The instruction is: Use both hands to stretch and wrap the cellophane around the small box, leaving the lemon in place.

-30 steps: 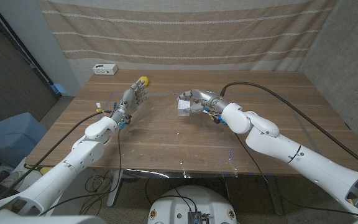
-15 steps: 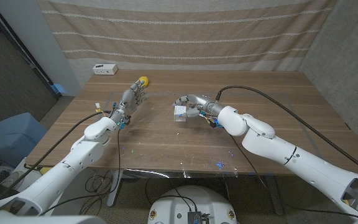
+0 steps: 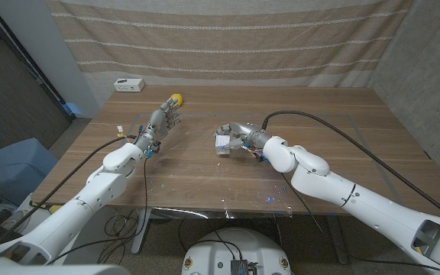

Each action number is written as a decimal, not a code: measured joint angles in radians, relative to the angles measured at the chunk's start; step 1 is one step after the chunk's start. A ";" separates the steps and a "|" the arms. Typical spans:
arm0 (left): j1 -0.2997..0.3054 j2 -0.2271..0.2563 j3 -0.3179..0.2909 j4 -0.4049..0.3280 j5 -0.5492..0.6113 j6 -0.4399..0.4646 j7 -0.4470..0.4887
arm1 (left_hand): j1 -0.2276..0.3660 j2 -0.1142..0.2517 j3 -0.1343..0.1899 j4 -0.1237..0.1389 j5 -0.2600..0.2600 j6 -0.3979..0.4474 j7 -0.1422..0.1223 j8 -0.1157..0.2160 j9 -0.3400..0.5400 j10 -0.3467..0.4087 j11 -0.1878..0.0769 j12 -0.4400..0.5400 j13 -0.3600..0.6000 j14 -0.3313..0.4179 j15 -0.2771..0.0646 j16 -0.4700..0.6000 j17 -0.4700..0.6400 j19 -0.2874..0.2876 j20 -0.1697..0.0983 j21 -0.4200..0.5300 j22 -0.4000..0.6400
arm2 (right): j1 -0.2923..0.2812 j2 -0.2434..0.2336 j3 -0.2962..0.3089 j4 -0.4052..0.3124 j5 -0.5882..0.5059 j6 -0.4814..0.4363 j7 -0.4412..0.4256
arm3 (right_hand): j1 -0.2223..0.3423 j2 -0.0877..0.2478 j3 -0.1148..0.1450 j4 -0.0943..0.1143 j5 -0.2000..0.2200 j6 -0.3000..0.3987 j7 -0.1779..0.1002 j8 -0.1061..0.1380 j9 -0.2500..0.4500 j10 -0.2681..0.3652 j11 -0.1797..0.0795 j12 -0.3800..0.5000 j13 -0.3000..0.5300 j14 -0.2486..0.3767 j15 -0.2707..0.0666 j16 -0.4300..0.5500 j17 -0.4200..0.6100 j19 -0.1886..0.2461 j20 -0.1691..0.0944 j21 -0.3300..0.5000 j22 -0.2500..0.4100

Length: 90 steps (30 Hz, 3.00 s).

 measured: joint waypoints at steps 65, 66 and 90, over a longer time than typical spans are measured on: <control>-0.042 0.017 0.034 0.116 0.213 -0.181 0.063 | 0.290 0.031 0.133 -0.260 -0.055 0.606 0.073 0.067 0.005 0.468 -0.069 0.091 0.000 0.265 -0.089 0.010 -0.007 0.077 0.006 0.004 0.001 | -0.081 -0.054 0.081 -0.119 0.023 -0.232 -0.117 | -0.454 0.006 -0.322 0.227 0.104 -0.163 0.177 -0.182 -0.016 -0.154 0.106 -0.312 -0.093 -0.579 0.167 -0.418 -0.293 -0.205 0.123 -0.039 -0.032; -0.037 0.022 0.032 0.117 0.288 -0.219 0.126 | 0.290 0.032 0.132 -0.263 -0.055 0.619 0.073 0.067 0.005 0.478 -0.070 0.093 0.000 0.265 -0.089 0.010 -0.007 0.077 0.006 0.004 0.001 | -0.100 -0.047 0.082 -0.138 0.014 -0.251 -0.130 | -0.454 0.006 -0.322 0.227 0.099 -0.163 0.177 -0.182 -0.016 -0.157 0.102 -0.316 -0.093 -0.584 0.166 -0.418 -0.293 -0.205 0.123 -0.039 -0.032; -0.008 0.093 0.035 0.217 0.758 -0.491 0.422 | 0.375 0.085 0.220 -0.260 -0.040 0.851 0.140 0.066 0.005 0.604 -0.066 0.084 0.000 0.330 -0.131 0.010 -0.007 0.131 0.028 0.021 0.000 | -0.026 -0.019 -0.127 -0.174 -0.222 -0.818 -0.137 | -0.397 0.029 -0.286 0.179 0.062 -0.198 0.153 -0.205 -0.014 -0.217 0.080 -0.361 -0.102 -0.643 0.149 -0.465 -0.302 -0.243 0.122 -0.072 -0.037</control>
